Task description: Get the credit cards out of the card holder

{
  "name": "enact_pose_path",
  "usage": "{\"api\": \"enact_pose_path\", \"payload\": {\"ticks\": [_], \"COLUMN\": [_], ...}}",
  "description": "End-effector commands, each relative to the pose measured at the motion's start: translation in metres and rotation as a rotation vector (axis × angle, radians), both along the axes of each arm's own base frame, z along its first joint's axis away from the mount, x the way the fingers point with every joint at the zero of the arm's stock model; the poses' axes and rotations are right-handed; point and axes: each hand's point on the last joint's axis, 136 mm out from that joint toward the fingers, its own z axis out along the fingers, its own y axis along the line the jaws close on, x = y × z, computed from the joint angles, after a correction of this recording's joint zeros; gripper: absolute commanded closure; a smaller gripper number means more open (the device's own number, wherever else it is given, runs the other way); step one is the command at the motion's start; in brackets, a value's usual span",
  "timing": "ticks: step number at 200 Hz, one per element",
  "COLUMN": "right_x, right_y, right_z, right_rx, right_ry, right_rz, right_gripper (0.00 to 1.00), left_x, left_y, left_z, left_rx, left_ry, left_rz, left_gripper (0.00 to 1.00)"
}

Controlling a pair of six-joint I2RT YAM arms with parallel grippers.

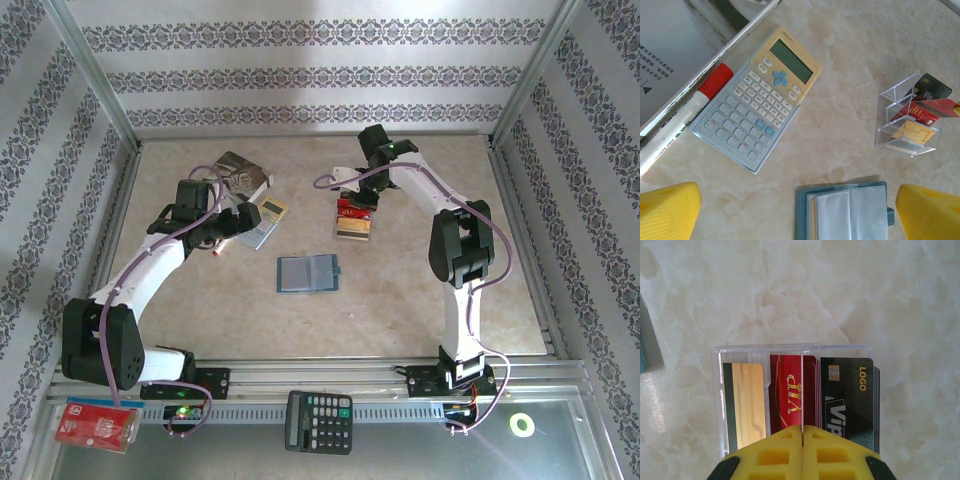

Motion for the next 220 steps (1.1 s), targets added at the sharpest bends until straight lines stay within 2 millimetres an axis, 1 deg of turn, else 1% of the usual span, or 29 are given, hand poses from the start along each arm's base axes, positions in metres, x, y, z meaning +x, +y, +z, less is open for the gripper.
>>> {"api": "enact_pose_path", "payload": {"ticks": [1, 21, 56, 78, 101, 114, 123, 136, 138, 143, 147, 149, 151, 152, 161, 172, 182, 189, 197, 205, 220], "right_x": [0.000, 0.002, 0.009, 0.012, 0.007, 0.008, 0.012, 0.012, 0.013, 0.012, 0.010, 0.007, 0.007, 0.005, -0.004, -0.009, -0.018, -0.026, -0.036, -0.047, -0.068], "right_y": [-0.001, -0.002, -0.004, -0.004, 0.001, 0.004, 0.007, 0.013, 0.014, 0.017, 0.019, 0.021, 0.021, 0.021, 0.030, 0.032, 0.034, 0.035, 0.039, 0.043, 0.053], "right_z": [-0.007, -0.006, 0.005, 0.017, 0.034, 0.042, 0.052, 0.057, 0.061, 0.065, 0.067, 0.064, 0.068, 0.064, 0.067, 0.071, 0.070, 0.068, 0.062, 0.053, 0.034], "right_rx": [-0.011, -0.011, -0.005, 0.021, 0.077, 0.101, 0.120, 0.135, 0.143, 0.154, 0.158, 0.160, 0.163, 0.162, 0.186, 0.221, 0.257, 0.294, 0.330, 0.365, 0.400], "right_ry": [0.027, 0.018, -0.013, -0.019, -0.020, -0.061, -0.127, -0.207, -0.226, -0.255, -0.277, -0.275, -0.293, -0.284, -0.302, -0.336, -0.325, -0.280, -0.206, -0.129, -0.011], "right_rz": [0.007, -0.008, -0.045, -0.092, -0.150, -0.213, -0.268, -0.349, -0.363, -0.395, -0.411, -0.420, -0.437, -0.441, -0.487, -0.607, -0.705, -0.793, -0.867, -0.934, -1.010], "right_gripper": [0.95, 0.86, 0.71, 0.69, 0.68, 0.67, 0.66, 0.60, 0.59, 0.56, 0.54, 0.54, 0.53, 0.52, 0.49, 0.42, 0.38, 0.36, 0.35, 0.35, 0.36], "left_x": [-0.001, -0.002, -0.003, -0.003, -0.003, -0.004, -0.004, -0.004, -0.004, -0.004, -0.003, -0.003, -0.004, -0.003, -0.003, -0.002, -0.002, -0.003, -0.003, -0.003, -0.004], "left_y": [0.007, 0.006, 0.007, 0.007, 0.007, 0.008, 0.008, 0.008, 0.009, 0.010, 0.010, 0.010, 0.009, 0.009, 0.010, 0.011, 0.012, 0.014, 0.015, 0.016, 0.019], "left_z": [-0.004, -0.002, -0.001, 0.001, 0.001, 0.002, 0.002, 0.000, 0.000, 0.000, 0.000, 0.000, -0.001, -0.001, -0.001, -0.002, -0.003, -0.005, -0.006, -0.007, -0.009], "left_rx": [0.024, 0.025, 0.026, 0.023, 0.017, 0.016, 0.016, 0.018, 0.017, 0.019, 0.020, 0.021, 0.020, 0.020, 0.022, 0.022, 0.027, 0.032, 0.038, 0.043, 0.055], "left_ry": [0.020, 0.019, 0.020, 0.015, 0.010, 0.006, 0.000, 0.000, 0.000, 0.000, -0.003, -0.004, -0.001, -0.002, -0.005, -0.007, -0.005, -0.003, -0.003, -0.002, 0.003], "left_rz": [0.007, 0.005, 0.009, 0.013, 0.017, 0.022, 0.025, 0.029, 0.029, 0.035, 0.035, 0.036, 0.035, 0.035, 0.040, 0.043, 0.049, 0.053, 0.059, 0.064, 0.072], "left_gripper": [0.00, 0.00, 0.00, 0.00, 0.00, 0.00, 0.00, 0.00, 0.00, 0.00, 0.00, 0.00, 0.00, 0.00, 0.00, 0.00, 0.00, 0.00, 0.00, 0.00, 0.00]}}
